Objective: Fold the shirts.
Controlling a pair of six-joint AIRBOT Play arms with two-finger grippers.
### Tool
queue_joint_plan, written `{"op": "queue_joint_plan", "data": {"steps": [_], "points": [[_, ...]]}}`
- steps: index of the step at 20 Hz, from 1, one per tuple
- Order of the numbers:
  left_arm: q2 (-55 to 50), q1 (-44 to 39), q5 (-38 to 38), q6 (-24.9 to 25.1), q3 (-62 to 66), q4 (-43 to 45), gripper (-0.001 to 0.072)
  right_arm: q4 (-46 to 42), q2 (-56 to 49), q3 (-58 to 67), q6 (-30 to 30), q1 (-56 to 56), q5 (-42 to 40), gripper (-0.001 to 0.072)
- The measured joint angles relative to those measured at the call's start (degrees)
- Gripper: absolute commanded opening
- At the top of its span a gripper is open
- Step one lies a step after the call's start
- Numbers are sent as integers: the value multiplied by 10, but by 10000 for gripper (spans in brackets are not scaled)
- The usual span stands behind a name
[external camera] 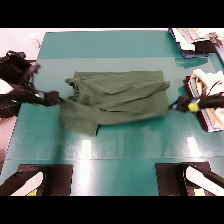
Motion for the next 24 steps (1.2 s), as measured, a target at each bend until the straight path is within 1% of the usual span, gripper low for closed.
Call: {"op": "queue_joint_plan", "data": {"steps": [3,7,10,13,16,19,21,24], "points": [[69,0,-22,-7,140,-1,25,1,76,142,1,6,5,16],[112,0,-30,-26,386,7,24,3,145,344,17,-26,7,15],[121,0,-7,-44,535,33,24,4,159,477,33,-72,28,15],[122,0,23,-52,611,63,24,5,138,592,55,-111,61,15],[100,0,3,-58,617,87,24,6,101,648,73,-120,87,15],[54,0,-29,-67,548,91,25,-2,61,626,83,-87,99,15],[10,0,-46,-69,487,80,25,-43,21,583,89,-40,108,15],[-80,0,-60,-63,390,68,25,-129,-49,513,98,36,119,15]]}}
